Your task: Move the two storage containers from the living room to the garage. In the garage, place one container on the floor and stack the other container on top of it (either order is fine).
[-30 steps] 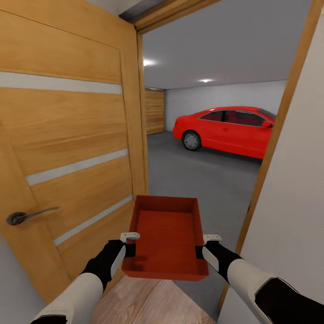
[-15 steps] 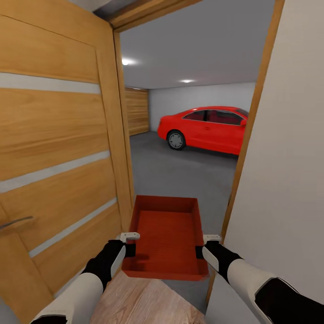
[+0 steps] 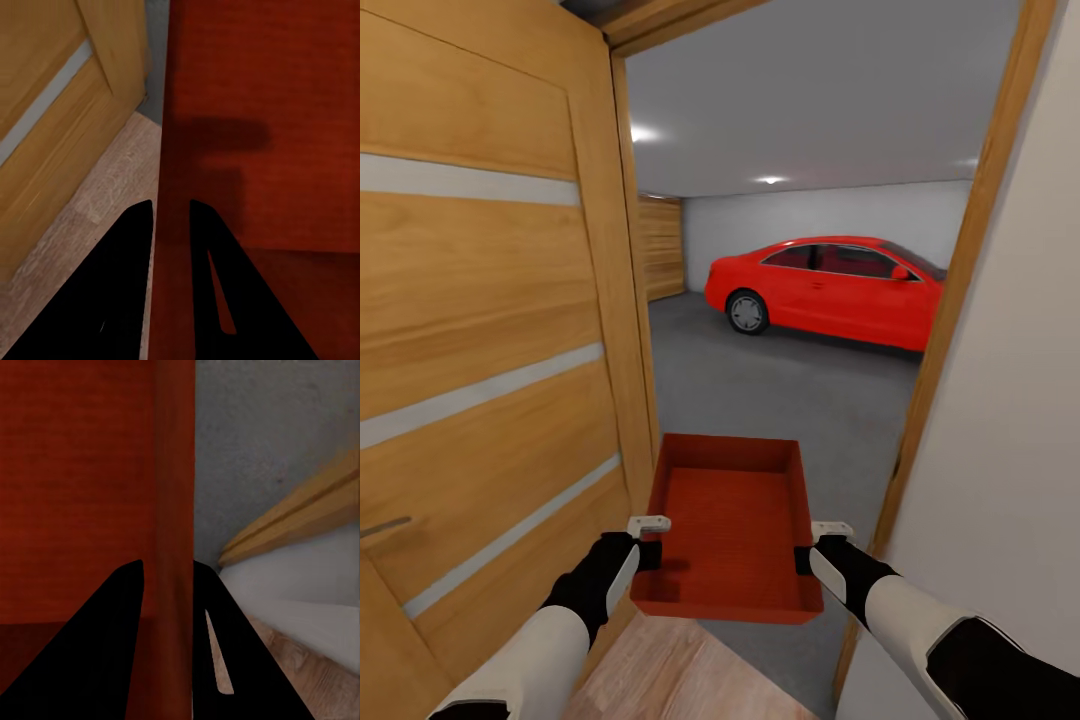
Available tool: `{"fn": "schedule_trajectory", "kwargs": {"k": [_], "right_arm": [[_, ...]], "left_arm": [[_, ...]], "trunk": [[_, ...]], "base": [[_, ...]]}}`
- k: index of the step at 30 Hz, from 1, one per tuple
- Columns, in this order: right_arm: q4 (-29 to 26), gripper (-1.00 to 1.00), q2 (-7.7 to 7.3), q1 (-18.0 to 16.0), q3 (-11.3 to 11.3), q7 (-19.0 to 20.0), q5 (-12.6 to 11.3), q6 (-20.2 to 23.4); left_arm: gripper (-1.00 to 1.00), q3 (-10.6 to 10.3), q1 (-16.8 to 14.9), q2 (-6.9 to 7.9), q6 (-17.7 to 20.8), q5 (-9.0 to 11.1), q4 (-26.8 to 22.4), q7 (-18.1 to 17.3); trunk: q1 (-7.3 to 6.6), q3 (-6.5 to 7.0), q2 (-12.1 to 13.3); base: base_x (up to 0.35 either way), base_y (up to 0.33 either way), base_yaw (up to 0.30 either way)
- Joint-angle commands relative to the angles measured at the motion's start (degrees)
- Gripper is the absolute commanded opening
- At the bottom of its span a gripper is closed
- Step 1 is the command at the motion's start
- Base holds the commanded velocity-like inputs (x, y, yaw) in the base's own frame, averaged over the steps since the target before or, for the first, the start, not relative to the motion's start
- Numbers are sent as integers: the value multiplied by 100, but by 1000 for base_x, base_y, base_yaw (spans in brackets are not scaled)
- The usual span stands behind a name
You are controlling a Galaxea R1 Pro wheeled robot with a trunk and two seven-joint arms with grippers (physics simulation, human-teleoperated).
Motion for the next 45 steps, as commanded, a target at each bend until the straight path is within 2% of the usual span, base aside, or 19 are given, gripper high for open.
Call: {"fn": "schedule_trajectory", "kwargs": {"k": [1,6,16,30,45], "right_arm": [[-7,-100,-4,3,351,-33,-244,14],[-7,-100,-8,3,352,-33,-241,14],[-7,-100,-2,3,349,-33,-238,14],[-7,-100,-2,3,351,-33,-239,14],[-7,-100,-2,3,351,-33,-238,14]], "left_arm": [[-100,31,-5,22,30,-81,-39,30],[-100,27,-5,22,26,-81,-39,30],[-100,14,-5,22,8,-81,-39,30],[-100,20,-5,22,7,-81,-39,30],[-100,31,-5,22,31,-81,-39,22]], "trunk": [[5,-3,-5],[5,-3,-5],[5,-3,-5],[5,-3,-5],[5,-3,-5]], "base": [[254,191,0],[254,191,-34],[220,131,-221],[17,2,-240],[193,136,-22]]}}
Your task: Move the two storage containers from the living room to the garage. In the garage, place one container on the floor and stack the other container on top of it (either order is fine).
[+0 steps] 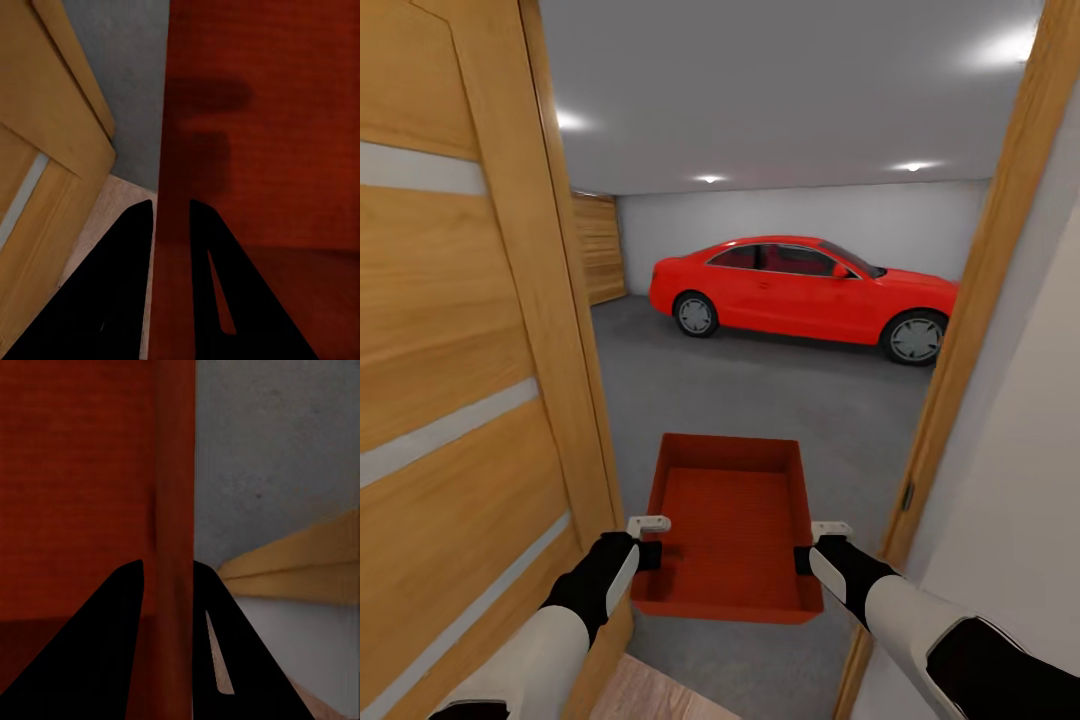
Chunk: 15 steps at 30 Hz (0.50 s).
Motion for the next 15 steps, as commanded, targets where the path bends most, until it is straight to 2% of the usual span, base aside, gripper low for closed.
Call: {"fn": "schedule_trajectory", "kwargs": {"k": [1,12,15], "right_arm": [[-6,-100,-6,3,367,-33,-257,13],[-6,-100,-12,2,367,-33,-260,13],[-6,-100,-11,3,363,-33,-258,13]], "left_arm": [[-100,25,-5,19,30,-74,-39,30],[-100,14,-5,19,14,-74,-39,30],[-100,11,-5,19,9,-74,-39,30]], "trunk": [[5,-3,-5],[5,-3,-5],[5,-3,-5]], "base": [[248,205,0],[248,204,0],[138,82,-65]]}}
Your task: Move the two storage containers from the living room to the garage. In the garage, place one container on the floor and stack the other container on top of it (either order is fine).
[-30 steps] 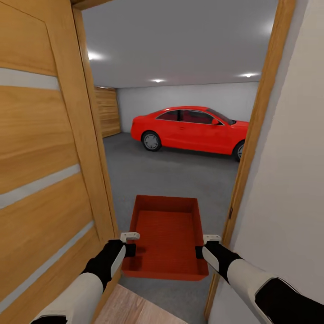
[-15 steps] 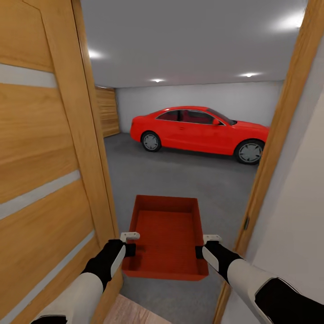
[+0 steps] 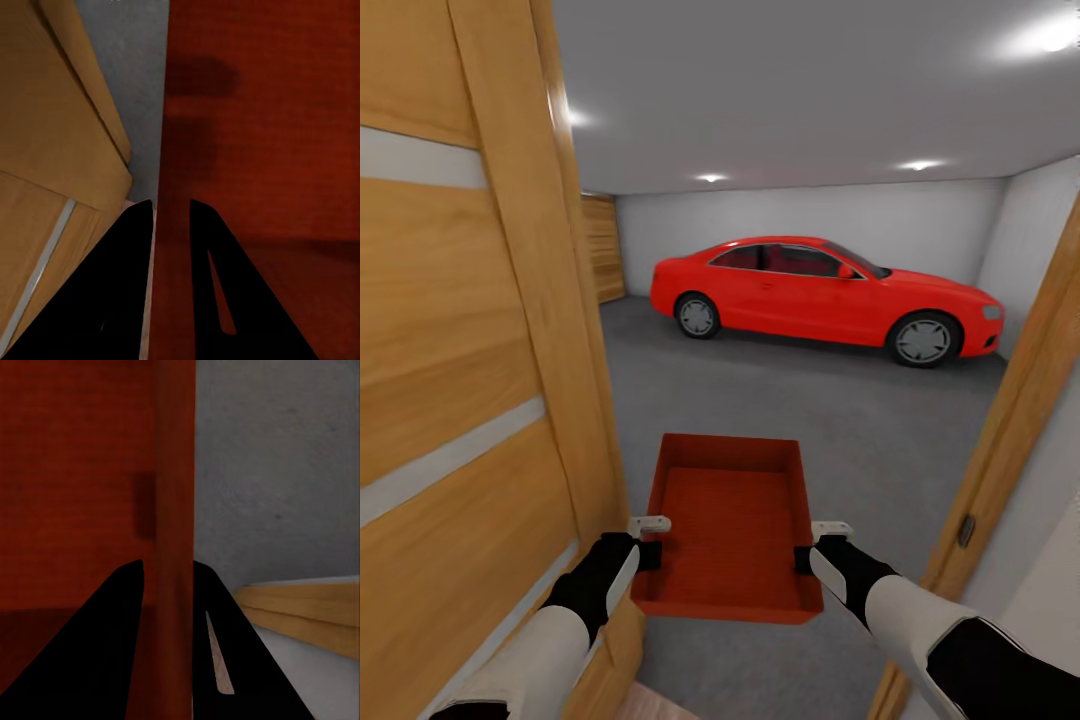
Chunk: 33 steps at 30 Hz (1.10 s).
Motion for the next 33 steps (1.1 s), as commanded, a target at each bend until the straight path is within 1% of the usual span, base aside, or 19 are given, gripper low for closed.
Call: {"fn": "schedule_trajectory", "kwargs": {"k": [1,18,24,30,33], "right_arm": [[-4,-100,-5,3,365,-32,-267,14],[-4,-100,0,3,362,-32,-268,14],[-4,-100,0,3,364,-32,-267,14],[-4,-100,-2,3,365,-32,-268,14],[-4,-100,-1,3,364,-32,-268,14]], "left_arm": [[-100,16,-3,22,34,-75,-60,32],[-100,24,-3,22,33,-76,-60,39],[-100,33,-3,22,48,-75,-58,33],[-100,41,-3,22,57,-84,-57,41],[-100,35,-3,22,47,-84,-59,41]], "trunk": [[3,-3,-5],[3,-3,-5],[3,-3,-5],[3,-3,-5],[3,-3,-5]], "base": [[51,28,-166],[5,3,-230],[14,28,-55],[120,224,-3],[35,85,0]]}}
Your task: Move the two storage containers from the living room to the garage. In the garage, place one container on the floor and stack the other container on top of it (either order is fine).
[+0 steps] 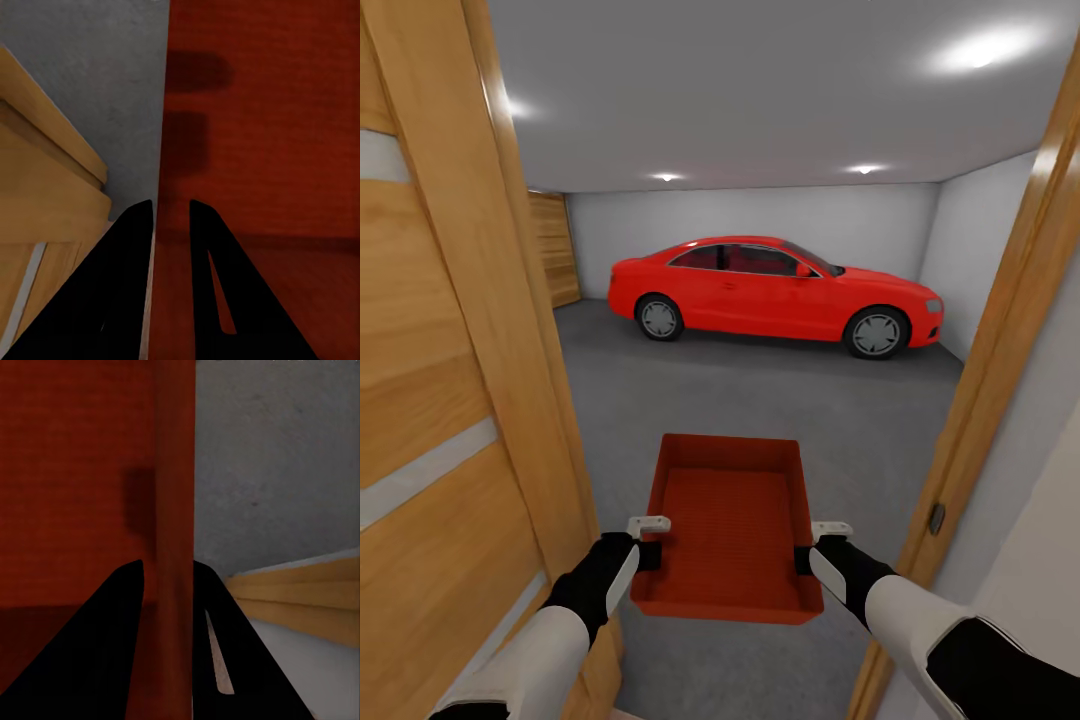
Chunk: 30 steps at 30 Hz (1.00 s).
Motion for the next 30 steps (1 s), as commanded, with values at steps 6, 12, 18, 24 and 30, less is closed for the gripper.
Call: {"fn": "schedule_trajectory", "kwargs": {"k": [6,12,18,24,30], "right_arm": [[-8,-100,-5,3,361,-31,-267,13],[-8,-100,-7,3,358,-31,-266,12],[-8,-100,-5,3,358,-31,-264,12],[-8,-100,-5,3,358,-31,-265,12],[-8,-100,-6,3,358,-31,-268,12]], "left_arm": [[-100,35,-5,19,27,-98,-56,33],[-100,34,-5,19,24,-98,-56,33],[-100,38,-5,19,22,-99,-57,33],[-100,38,-5,19,21,-106,-56,39],[-100,39,-5,15,46,-121,-54,50]], "trunk": [[2,-3,-5],[2,6,-5],[2,23,-5],[2,32,-5],[2,32,-5]], "base": [[5,13,0],[0,0,-116],[0,0,-224],[0,0,-212],[0,73,-32]]}}
